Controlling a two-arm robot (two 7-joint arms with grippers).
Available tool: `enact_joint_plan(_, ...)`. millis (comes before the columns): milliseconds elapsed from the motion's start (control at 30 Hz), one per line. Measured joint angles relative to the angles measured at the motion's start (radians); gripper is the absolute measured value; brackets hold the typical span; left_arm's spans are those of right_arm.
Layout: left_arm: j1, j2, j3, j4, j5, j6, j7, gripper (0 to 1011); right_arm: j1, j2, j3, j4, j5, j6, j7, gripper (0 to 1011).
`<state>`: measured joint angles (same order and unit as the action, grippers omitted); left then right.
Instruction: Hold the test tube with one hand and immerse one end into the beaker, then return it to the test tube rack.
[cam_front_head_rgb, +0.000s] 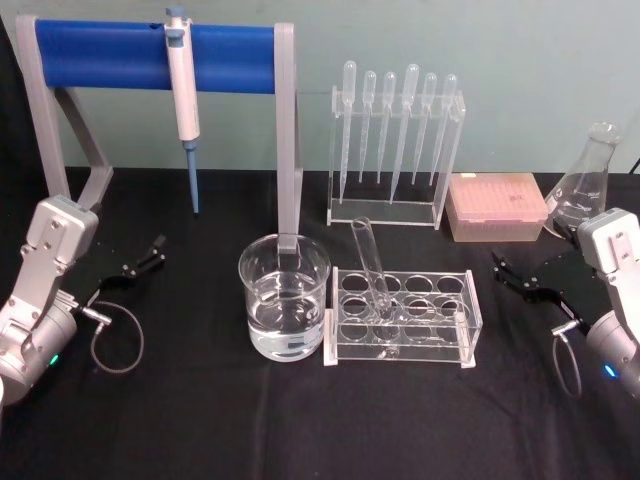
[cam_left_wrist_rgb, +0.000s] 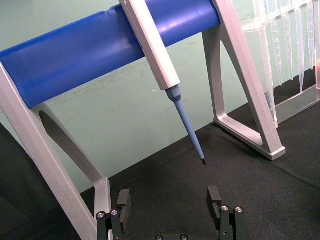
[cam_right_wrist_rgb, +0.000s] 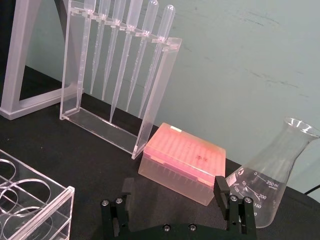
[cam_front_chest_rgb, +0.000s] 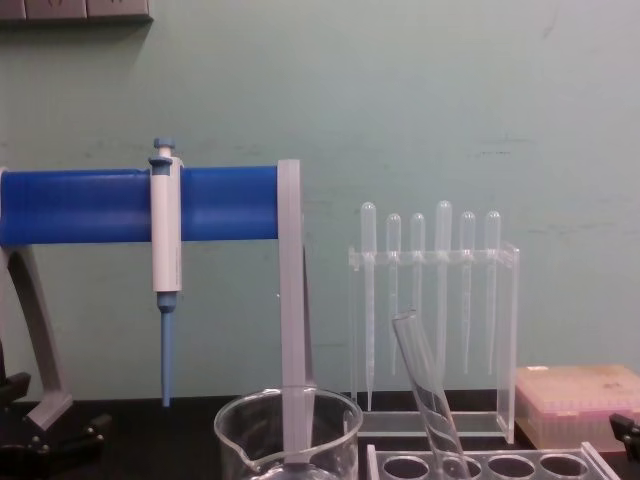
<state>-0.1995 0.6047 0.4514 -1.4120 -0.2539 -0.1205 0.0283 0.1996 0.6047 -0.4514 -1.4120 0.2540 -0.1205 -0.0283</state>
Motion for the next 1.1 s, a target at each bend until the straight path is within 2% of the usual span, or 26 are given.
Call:
enact_joint_plan(1000,0.000,0.000,0.000,0.000,0.000,0.000,0.000,1000,0.000,0.000,0.000,0.000,0.000,0.000,0.000,1003)
enact_joint_plan(1100,0.000,0.000,0.000,0.000,0.000,0.000,0.000,1000,-0.022,0.012,0.010,-0.033,-0.020,0.005,-0.015,1003)
